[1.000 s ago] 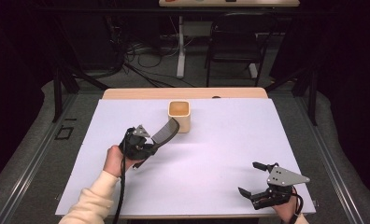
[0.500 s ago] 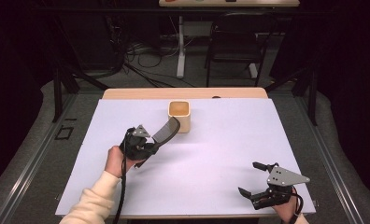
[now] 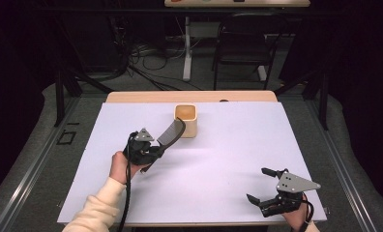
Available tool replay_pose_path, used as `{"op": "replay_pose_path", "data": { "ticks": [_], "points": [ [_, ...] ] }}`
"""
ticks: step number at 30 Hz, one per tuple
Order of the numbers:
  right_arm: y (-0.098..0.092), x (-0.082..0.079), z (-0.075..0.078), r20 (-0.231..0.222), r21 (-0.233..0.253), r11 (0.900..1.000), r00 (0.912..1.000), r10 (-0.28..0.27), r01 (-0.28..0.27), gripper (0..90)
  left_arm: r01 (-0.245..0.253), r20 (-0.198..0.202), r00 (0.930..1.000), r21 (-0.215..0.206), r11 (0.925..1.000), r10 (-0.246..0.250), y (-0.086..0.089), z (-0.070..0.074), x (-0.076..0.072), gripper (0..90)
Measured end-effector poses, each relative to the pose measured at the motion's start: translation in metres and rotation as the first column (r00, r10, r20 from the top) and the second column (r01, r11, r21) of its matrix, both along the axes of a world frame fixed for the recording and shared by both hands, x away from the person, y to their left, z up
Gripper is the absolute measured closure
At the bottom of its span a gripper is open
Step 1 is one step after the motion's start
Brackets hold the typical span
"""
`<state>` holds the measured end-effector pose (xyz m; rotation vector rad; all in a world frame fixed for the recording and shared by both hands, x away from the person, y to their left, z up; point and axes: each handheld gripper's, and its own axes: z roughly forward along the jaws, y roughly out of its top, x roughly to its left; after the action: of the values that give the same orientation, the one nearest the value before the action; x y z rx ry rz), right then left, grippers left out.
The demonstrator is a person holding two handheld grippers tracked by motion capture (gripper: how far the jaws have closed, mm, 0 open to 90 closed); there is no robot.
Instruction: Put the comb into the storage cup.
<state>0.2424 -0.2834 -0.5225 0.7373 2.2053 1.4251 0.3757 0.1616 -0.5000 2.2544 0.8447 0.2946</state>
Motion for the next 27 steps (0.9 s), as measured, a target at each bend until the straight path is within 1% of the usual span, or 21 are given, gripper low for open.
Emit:
{"op": "replay_pose_path", "data": {
  "ticks": [2, 12, 19, 24, 27],
  "points": [
    [0.0000, 0.0000, 0.0000, -0.001, 0.001, 1.000, 1.0000, -0.001, 0.001, 0.8, 0.003, -0.002, 1.0000, 0.001, 1.0000, -0.003, 0.0002, -0.0003, 0.0004, 71.9],
    [0.0002, 0.0000, -0.0001, -0.002, 0.000, 1.000, 1.0000, -0.001, 0.001, 0.8, -0.017, 0.030, 0.9994, -0.026, 0.9995, 0.018, 0.0015, -0.0008, 0.0006, 71.9],
    [0.0002, 0.0003, -0.0003, -0.003, -0.002, 1.000, 1.0000, -0.003, 0.003, 0.8, -0.033, 0.044, 0.9984, -0.041, 0.9986, 0.035, 0.0023, -0.0015, 0.0021, 72.0],
    [0.0001, 0.0004, -0.0003, -0.002, -0.003, 1.000, 1.0000, -0.002, 0.002, 0.9, -0.044, 0.063, 0.9969, -0.053, 0.9977, 0.047, 0.0035, -0.0008, 0.0024, 71.9],
    [0.0000, 0.0004, -0.0003, -0.002, -0.004, 1.000, 1.0000, -0.003, 0.003, 0.8, -0.056, 0.074, 0.9954, -0.068, 0.9961, 0.061, 0.0046, 0.0003, 0.0025, 71.9]
  ]
}}
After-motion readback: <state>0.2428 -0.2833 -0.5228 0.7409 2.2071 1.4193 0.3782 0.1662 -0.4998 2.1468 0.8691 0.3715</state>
